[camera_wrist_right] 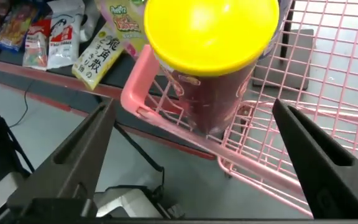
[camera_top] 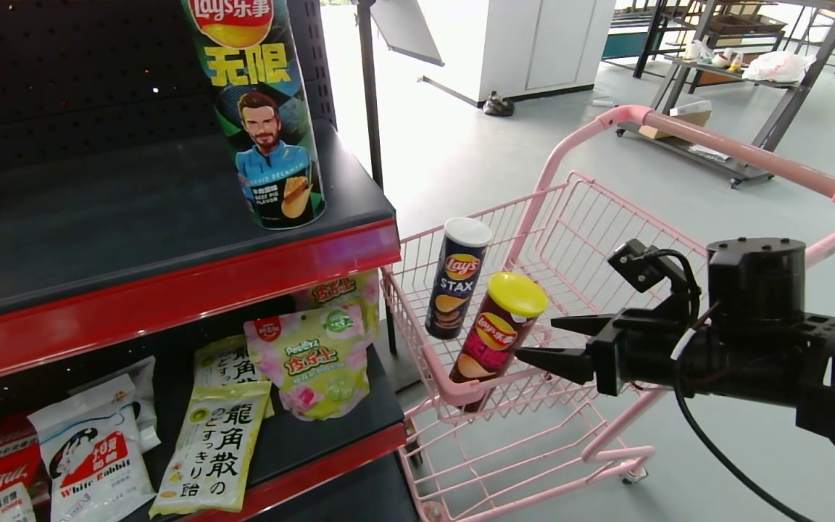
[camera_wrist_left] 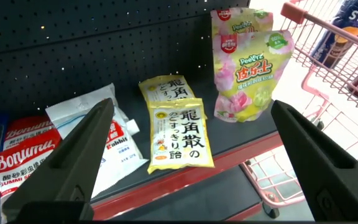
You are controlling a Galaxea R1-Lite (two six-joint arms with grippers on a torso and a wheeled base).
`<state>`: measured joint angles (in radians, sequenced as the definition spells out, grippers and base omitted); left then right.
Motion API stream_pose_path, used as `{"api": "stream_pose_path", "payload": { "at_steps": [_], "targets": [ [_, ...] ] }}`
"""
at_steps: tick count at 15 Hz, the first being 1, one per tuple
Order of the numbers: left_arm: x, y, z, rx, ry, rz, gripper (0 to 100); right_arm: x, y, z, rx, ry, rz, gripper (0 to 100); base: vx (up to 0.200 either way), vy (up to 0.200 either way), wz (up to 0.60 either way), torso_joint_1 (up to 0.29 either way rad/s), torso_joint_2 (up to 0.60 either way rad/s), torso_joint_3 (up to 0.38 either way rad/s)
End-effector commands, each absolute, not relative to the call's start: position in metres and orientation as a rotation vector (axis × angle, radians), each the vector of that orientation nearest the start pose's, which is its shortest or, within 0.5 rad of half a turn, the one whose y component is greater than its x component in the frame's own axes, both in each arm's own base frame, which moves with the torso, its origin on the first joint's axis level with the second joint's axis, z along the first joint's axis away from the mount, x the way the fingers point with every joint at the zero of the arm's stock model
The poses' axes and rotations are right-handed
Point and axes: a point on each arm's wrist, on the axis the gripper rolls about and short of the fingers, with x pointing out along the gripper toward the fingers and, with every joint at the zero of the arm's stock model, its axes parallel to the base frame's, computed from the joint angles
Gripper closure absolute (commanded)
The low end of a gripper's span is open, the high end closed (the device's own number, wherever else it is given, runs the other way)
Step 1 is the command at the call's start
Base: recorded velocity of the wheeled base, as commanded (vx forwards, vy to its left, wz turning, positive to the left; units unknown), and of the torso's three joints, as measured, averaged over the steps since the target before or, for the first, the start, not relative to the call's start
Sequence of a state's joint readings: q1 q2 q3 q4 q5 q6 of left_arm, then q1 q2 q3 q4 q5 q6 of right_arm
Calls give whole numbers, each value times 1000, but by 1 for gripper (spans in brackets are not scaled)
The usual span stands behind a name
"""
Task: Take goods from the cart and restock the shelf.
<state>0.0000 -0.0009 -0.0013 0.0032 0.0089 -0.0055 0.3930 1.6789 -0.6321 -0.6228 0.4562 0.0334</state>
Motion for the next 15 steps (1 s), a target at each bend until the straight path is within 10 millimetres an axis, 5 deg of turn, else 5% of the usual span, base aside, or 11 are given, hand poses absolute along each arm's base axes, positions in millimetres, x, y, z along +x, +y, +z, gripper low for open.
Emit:
{"api": "stream_pose_path", "payload": {
  "at_steps": [1,14,15],
  "targets": [
    [-23,0,76,-6,2,9,0,266,122,137,45,468,831,0,0,0,0,0,0,0],
    [-23,0,76,-6,2,9,0,316,154,103,37,450,858,0,0,0,0,0,0,0],
    [-23,0,76,-6,2,9,0,319,155,105,39,438,859,100,0,0,0,0,0,0]
  ]
}}
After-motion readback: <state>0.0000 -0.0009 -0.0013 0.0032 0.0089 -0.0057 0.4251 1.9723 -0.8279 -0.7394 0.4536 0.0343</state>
